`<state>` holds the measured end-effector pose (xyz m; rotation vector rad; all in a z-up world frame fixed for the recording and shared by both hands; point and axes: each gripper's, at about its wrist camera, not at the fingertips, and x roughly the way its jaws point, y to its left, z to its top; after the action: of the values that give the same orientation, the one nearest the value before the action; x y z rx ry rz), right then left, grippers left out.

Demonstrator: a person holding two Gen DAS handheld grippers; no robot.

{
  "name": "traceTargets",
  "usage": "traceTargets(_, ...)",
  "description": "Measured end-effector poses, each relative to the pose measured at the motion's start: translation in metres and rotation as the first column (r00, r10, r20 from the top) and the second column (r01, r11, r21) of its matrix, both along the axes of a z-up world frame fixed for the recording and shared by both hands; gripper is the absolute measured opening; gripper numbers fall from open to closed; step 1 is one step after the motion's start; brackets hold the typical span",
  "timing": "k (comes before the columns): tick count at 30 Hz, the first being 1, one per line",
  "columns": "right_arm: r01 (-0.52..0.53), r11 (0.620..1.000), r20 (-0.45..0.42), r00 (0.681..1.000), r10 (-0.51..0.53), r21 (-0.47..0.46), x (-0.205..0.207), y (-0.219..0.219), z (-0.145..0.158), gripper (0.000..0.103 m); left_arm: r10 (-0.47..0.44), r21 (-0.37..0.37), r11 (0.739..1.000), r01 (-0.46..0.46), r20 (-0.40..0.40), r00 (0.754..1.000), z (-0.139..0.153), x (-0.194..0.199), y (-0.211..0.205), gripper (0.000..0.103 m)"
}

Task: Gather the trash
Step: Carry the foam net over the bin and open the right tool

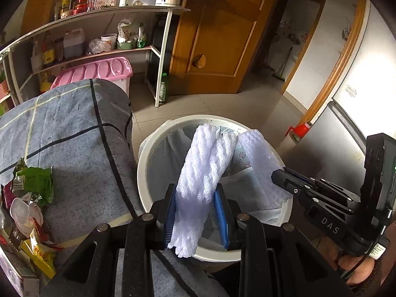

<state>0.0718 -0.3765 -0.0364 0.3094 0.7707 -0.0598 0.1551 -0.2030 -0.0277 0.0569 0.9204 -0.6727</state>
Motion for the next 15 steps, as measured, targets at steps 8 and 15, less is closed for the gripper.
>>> traceTargets(8, 0.017, 1.0, -0.031, 0.999, -0.017, 0.009, 0.003, -0.01, -0.01, 0.017, 0.005, 0.012, 1.0, -0.004, -0.046, 0.999, -0.014, 0.005, -0.012, 0.037)
traceTargets(15, 0.027, 1.0, -0.021, 0.999, -0.027, -0.015, -0.001, -0.006, -0.008, 0.044, 0.037, -0.003, 0.999, -0.037, -0.028, 0.999, -0.008, 0.003, 0.001, 0.052)
